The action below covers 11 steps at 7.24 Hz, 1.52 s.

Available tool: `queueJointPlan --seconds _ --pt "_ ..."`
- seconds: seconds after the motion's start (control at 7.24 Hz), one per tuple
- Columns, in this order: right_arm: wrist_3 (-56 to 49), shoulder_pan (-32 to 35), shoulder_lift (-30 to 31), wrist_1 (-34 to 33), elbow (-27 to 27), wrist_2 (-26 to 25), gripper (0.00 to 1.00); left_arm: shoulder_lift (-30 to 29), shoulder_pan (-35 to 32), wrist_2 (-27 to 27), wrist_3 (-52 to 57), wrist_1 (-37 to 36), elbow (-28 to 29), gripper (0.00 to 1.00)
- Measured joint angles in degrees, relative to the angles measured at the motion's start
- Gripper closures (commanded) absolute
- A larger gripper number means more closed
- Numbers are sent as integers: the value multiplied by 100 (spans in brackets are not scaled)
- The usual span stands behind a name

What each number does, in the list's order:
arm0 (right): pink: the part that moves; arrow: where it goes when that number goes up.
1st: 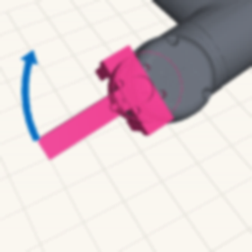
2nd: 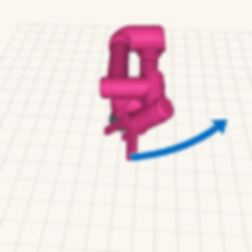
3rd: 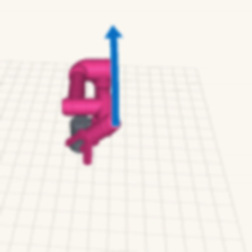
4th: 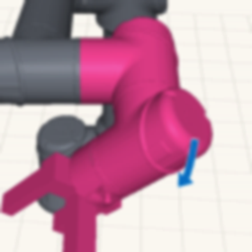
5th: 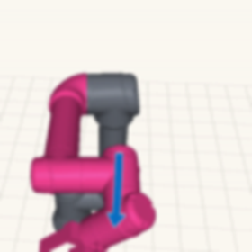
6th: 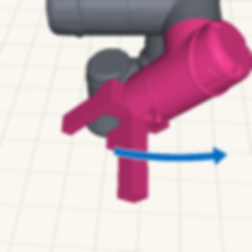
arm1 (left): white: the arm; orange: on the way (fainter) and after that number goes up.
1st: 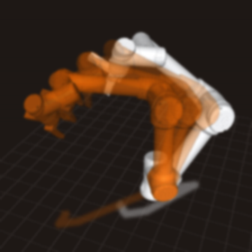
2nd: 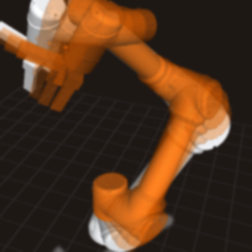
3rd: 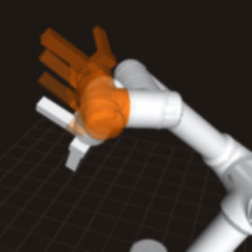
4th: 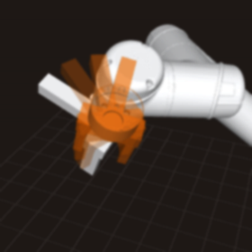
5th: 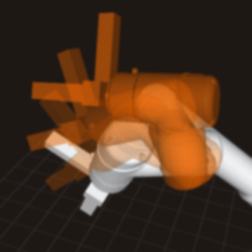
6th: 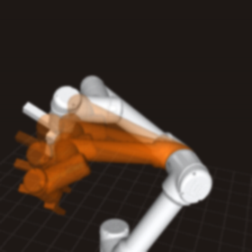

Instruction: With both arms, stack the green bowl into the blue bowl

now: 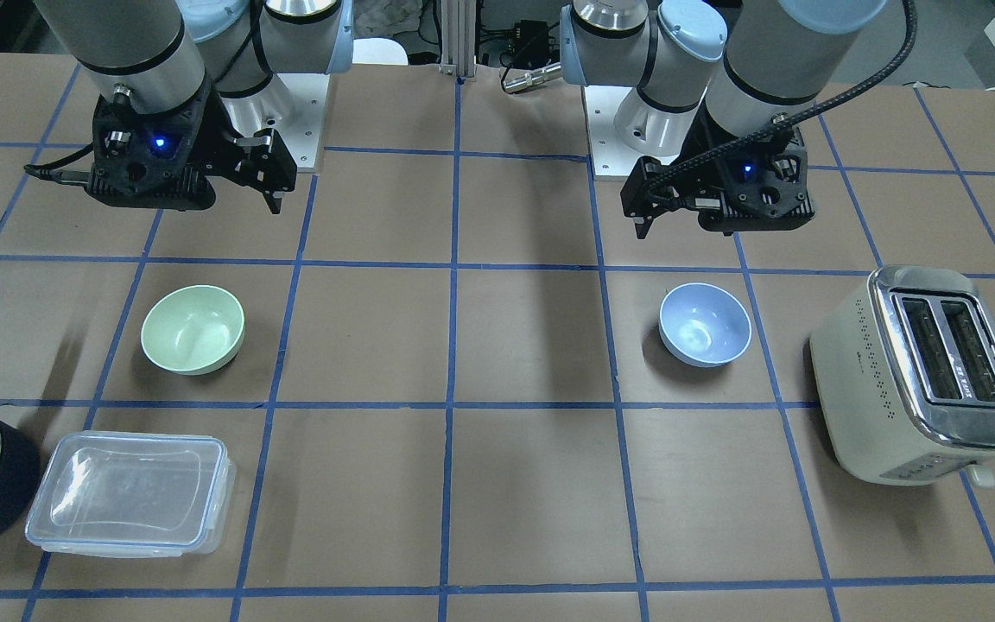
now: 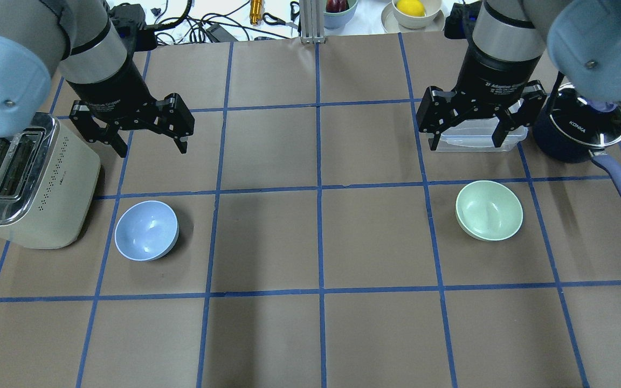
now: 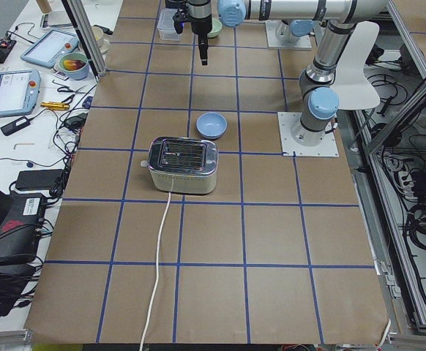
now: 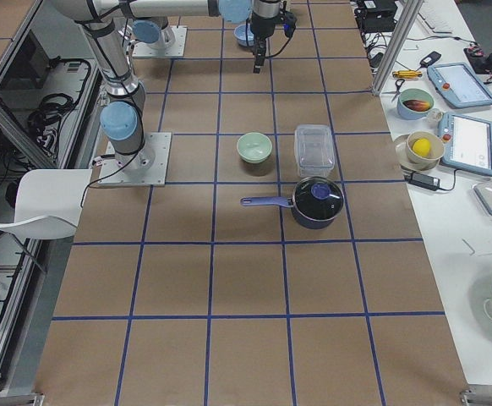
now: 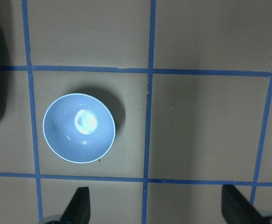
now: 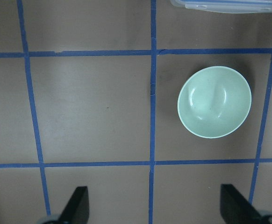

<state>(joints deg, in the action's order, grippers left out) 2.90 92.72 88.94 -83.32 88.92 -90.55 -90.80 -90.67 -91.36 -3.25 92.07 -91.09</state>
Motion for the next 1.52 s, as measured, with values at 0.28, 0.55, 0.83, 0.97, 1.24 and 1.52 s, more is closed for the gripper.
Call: queueJointPlan --seconds 0.28,0.55,0.83,0.97,1.24,1.52 --pt "-5 -4 -4 -5 11 -4 0 -56 -3 9 -16 -9 21 0" --pt "-13 -13 -11 -6 18 -6 0 -134 -3 20 -32 -42 -5 0" --pt "-1 -10 -9 -6 18 -13 0 -120 -3 17 -43 -52 -48 0" --pt "2 -10 -8 -10 15 -13 0 -106 -3 19 -44 -55 -82 0" --pt "9 -14 -8 -80 16 -15 0 -101 -3 23 -44 -56 -113 0" --pt "16 -10 -19 -109 19 -19 0 -102 -3 26 -50 -54 -117 0"
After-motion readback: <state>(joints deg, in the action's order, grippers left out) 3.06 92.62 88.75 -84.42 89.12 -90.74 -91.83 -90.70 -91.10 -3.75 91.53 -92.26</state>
